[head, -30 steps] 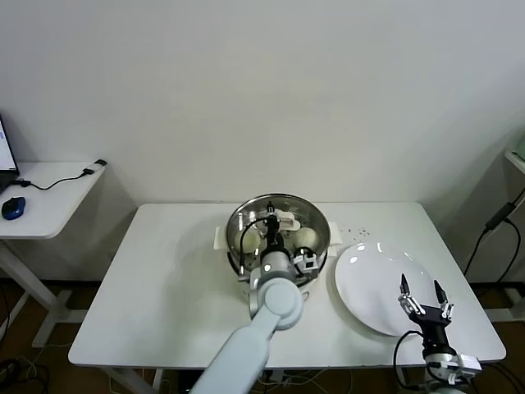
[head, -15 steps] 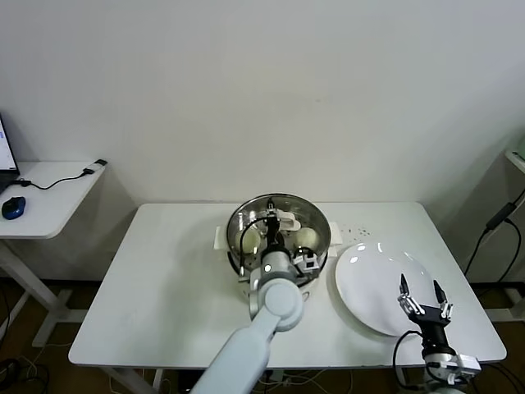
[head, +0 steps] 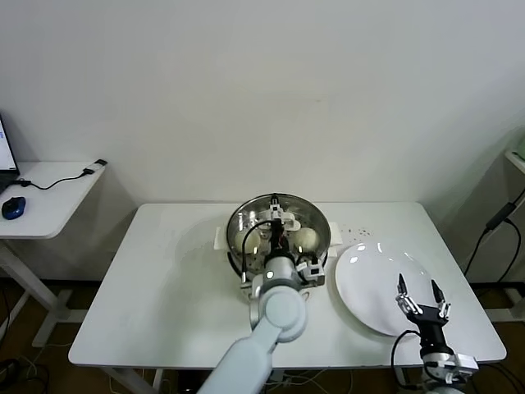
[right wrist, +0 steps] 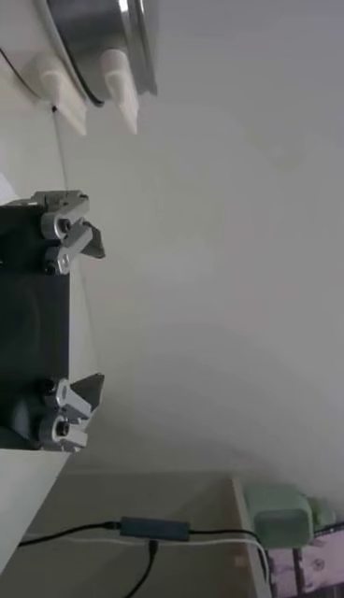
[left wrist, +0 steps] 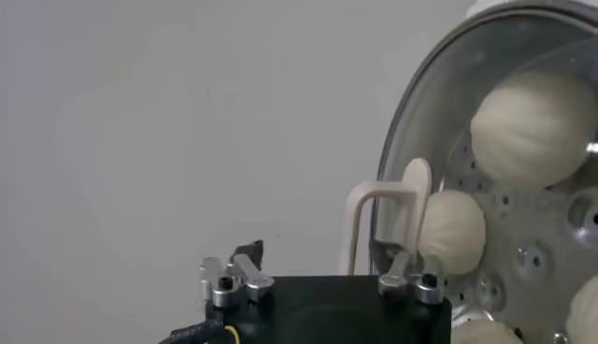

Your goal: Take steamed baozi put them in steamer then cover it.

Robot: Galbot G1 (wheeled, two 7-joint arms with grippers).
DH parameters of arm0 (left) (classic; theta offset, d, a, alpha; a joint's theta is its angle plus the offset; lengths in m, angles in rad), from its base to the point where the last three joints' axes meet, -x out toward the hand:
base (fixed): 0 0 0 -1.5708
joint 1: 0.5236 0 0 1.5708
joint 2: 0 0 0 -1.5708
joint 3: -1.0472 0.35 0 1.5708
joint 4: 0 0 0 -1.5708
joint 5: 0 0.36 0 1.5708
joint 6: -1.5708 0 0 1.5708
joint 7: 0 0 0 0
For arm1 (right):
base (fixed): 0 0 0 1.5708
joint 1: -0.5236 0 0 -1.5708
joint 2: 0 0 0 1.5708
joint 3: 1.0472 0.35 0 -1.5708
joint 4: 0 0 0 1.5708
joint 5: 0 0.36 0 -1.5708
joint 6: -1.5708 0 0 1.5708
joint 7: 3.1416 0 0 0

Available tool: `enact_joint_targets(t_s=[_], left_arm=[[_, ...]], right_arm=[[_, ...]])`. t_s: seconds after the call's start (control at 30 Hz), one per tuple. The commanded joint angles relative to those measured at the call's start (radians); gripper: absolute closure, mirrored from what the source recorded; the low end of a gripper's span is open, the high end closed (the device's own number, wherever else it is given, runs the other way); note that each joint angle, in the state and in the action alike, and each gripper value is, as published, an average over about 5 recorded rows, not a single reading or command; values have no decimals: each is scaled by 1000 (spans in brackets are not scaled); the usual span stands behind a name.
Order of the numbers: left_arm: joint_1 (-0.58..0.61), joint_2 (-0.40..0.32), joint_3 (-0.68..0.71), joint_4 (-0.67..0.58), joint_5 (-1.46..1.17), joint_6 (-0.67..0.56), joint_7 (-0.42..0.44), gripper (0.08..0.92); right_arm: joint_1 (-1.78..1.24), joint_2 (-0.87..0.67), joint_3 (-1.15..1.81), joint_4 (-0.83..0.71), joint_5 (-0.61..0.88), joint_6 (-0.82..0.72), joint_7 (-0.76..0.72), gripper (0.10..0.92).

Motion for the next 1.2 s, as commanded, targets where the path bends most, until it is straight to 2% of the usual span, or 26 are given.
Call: enact_joint_targets(t_s=[0.03, 0.23, 0.4, 0.5, 0.6, 0.8, 0.9, 1.03, 1.2], left_arm=[[51, -34, 7, -80, 6, -4, 10, 219], [89, -18, -6, -161, 17, 0, 15, 178], [177, 18, -47, -306, -1, -8, 22, 177], [241, 45, -104, -405, -52, -20, -9, 177], [305, 83, -180, -490, -190, -50, -102, 177], [484, 155, -410, -548, -658, -276, -424, 177], [552, 158, -537, -538, -1005, -417, -483, 177], [607, 139, -661, -484, -1449, -611, -477, 177], [711, 115, -742, -422, -1646, -755, -338, 177]], right_arm=[[2, 1, -1, 0, -1, 0, 0, 203], [-3, 1, -9, 2, 0, -4, 0, 203], [-31, 1, -57, 39, 7, -42, -6, 203], [-41, 0, -105, 57, -2, -43, -17, 203], [-40, 5, -147, 59, -7, -20, -30, 203], [-74, 0, -210, 91, -60, -8, -51, 203], [-95, -8, -237, 117, -78, -20, -61, 203], [-102, -11, -248, 130, -111, -31, -47, 203], [-123, -10, -242, 149, -120, -34, -40, 203]])
